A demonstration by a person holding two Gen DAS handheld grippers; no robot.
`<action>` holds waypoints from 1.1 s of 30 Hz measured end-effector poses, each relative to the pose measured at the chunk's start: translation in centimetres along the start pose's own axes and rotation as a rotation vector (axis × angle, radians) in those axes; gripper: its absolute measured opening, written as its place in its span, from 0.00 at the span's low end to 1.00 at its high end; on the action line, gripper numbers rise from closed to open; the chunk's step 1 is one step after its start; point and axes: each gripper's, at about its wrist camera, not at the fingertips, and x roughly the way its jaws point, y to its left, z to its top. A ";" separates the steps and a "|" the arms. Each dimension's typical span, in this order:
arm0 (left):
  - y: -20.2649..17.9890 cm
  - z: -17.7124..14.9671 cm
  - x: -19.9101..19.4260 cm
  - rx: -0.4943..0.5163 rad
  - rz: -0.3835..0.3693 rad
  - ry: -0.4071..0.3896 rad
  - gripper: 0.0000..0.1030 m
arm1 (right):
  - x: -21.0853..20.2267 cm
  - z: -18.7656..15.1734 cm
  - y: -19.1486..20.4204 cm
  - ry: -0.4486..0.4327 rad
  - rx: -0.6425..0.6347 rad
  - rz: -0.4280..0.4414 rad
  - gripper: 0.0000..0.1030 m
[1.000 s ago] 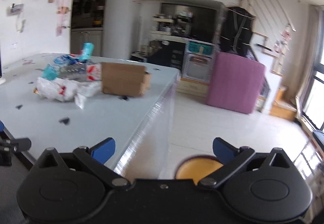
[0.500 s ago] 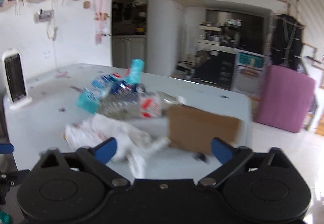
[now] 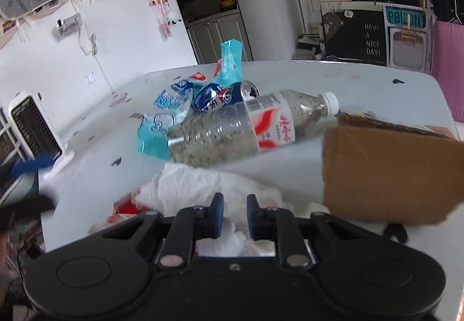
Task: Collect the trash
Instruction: 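Move both tools to the table trash, reaching toward the bottle and bag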
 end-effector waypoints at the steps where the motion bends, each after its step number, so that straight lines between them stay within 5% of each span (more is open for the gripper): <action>1: 0.1 0.6 0.9 0.022 -0.018 0.006 1.00 | -0.4 -0.4 -0.1 0.007 -0.005 -0.002 0.19; 8: 0.4 4.3 8.2 0.143 -0.138 0.084 0.99 | -3.3 -4.1 -1.6 0.144 0.000 0.018 0.21; 14: 0.3 5.4 15.3 0.228 -0.143 0.207 0.91 | -6.2 -5.3 -2.5 0.181 -0.014 0.134 0.28; 22: 0.9 7.0 21.6 0.278 -0.188 0.349 0.90 | -9.3 -3.0 -1.6 0.167 -0.436 0.351 0.77; 25: 0.8 7.5 23.2 0.281 -0.211 0.393 0.78 | -8.8 -2.2 -0.6 0.255 -0.605 0.444 0.82; 28: -0.2 7.6 24.3 0.296 -0.236 0.425 0.78 | -7.2 -2.4 0.9 0.329 -0.743 0.501 0.82; 33: -1.5 7.0 25.6 0.310 -0.224 0.474 0.76 | -5.6 -3.3 2.0 0.297 -0.775 0.541 0.78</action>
